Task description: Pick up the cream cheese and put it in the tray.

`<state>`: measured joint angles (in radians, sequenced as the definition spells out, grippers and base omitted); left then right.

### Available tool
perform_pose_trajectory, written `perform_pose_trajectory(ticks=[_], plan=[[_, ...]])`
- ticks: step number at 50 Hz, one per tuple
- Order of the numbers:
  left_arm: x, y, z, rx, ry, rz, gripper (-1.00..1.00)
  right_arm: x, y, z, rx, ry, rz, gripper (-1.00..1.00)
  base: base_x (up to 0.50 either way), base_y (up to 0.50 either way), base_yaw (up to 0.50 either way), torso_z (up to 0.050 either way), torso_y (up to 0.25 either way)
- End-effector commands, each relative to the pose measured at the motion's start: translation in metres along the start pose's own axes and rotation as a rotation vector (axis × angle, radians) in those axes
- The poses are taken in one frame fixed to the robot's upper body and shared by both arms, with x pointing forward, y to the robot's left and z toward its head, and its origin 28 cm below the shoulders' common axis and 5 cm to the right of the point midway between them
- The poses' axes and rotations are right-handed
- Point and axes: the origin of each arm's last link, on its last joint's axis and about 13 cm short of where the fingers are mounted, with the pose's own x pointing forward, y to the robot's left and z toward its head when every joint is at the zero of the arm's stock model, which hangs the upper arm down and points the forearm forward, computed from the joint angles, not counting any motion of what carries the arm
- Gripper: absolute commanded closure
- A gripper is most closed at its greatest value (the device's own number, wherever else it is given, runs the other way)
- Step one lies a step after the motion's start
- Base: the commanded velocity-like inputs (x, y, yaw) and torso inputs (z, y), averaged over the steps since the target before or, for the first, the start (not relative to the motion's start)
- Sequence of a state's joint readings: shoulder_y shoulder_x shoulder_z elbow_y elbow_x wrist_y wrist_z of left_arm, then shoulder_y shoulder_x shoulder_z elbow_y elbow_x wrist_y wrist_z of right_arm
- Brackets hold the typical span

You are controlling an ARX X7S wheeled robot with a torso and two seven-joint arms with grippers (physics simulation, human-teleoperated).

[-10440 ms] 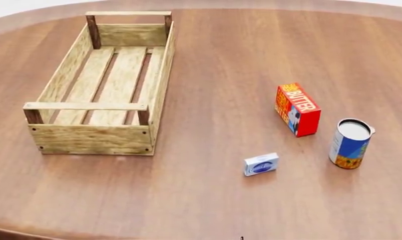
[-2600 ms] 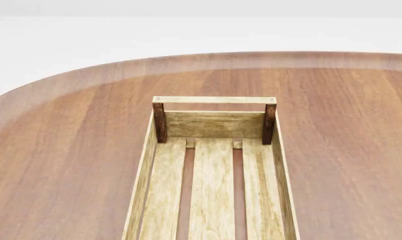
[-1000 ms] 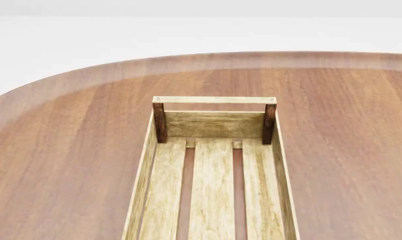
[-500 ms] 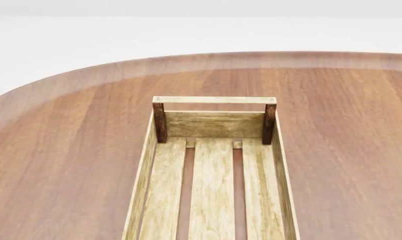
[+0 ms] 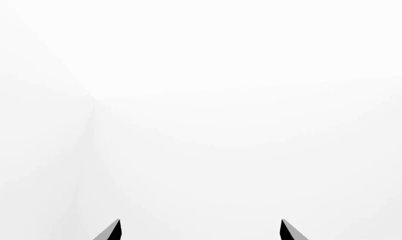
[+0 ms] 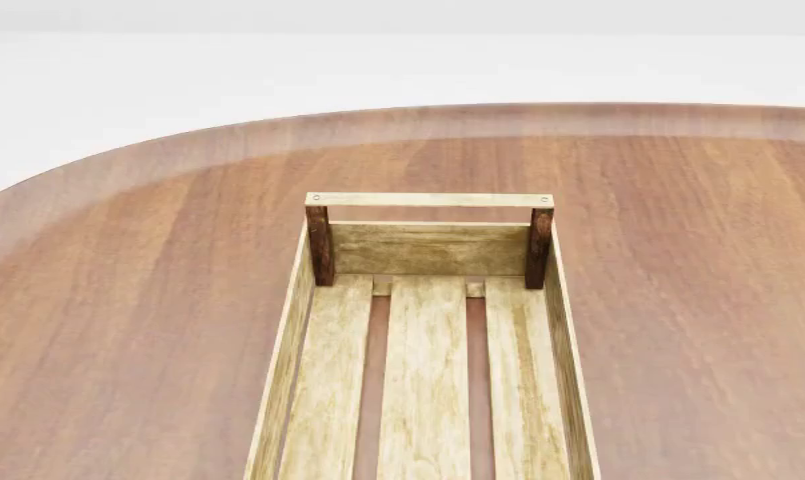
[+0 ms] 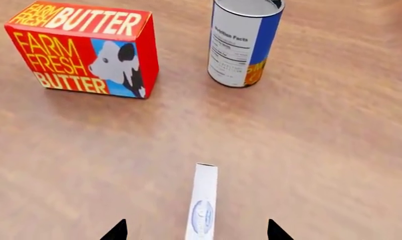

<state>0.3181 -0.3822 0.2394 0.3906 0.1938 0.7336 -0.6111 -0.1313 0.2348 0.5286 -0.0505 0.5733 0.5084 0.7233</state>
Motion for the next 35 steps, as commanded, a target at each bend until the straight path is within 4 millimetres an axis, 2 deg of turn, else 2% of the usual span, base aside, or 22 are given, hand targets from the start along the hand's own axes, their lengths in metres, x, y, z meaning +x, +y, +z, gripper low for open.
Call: perform_pose_trajectory(ticks=[1,35], plan=[[0.000,0.000,-0.001,0.001,0.002,-0.001,-1.00,0.005,0.003,-0.004,-0.009,0.023,-0.002,-1.00,0.00,0.00,0.00,0.000,0.000],[-0.001,0.000,0.000,0.000,0.001,-0.003,-1.00,0.021,0.006,-0.013,-0.042,0.088,-0.034,-1.00,0.00,0.00,0.00,0.000,0.000]])
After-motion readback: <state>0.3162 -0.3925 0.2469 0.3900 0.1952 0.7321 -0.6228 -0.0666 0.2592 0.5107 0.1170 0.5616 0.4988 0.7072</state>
